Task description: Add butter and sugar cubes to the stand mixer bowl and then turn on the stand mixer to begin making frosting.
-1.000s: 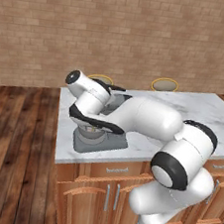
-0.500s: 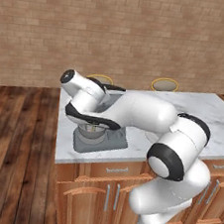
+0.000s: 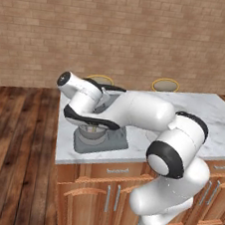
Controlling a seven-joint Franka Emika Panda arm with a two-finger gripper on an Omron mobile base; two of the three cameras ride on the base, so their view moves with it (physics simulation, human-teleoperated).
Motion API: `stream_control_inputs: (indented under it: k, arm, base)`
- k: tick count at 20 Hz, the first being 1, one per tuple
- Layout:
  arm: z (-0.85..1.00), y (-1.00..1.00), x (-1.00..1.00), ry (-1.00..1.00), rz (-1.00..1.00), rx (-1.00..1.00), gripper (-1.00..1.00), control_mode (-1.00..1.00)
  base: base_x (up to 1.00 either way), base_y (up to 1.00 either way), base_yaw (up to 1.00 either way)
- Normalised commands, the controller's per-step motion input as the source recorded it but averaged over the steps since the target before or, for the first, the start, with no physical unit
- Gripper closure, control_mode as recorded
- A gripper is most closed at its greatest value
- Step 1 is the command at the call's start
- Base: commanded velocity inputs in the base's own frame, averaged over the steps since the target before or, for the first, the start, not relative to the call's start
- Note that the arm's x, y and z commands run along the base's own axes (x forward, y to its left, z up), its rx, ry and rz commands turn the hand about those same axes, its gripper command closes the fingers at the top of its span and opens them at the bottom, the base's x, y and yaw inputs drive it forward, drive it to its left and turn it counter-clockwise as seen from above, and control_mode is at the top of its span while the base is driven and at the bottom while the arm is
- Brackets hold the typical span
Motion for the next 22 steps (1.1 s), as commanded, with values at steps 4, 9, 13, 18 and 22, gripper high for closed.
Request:
stream_control_inputs:
  k: [4,9,13,18,22]
  arm:
    - [0.0,0.0,0.18,-0.03,0.0,0.0,-1.0,-1.0]
    - [0.0,0.0,0.0,-0.15,0.0,0.0,-1.0,-1.0]
    - [0.0,0.0,0.05,-0.07,0.0,0.0,-1.0,-1.0]
    - [0.0,0.0,0.2,0.0,0.0,0.0,-1.0,-1.0]
    - [0.0,0.0,0.35,0.0,0.0,0.0,-1.0,-1.0]
  base:
    - [0.0,0.0,0.0]
    - [0.0,0.0,0.0]
    - [0.0,0.0,0.0]
    - [0.0,0.0,0.0]
    - [0.0,0.0,0.0]
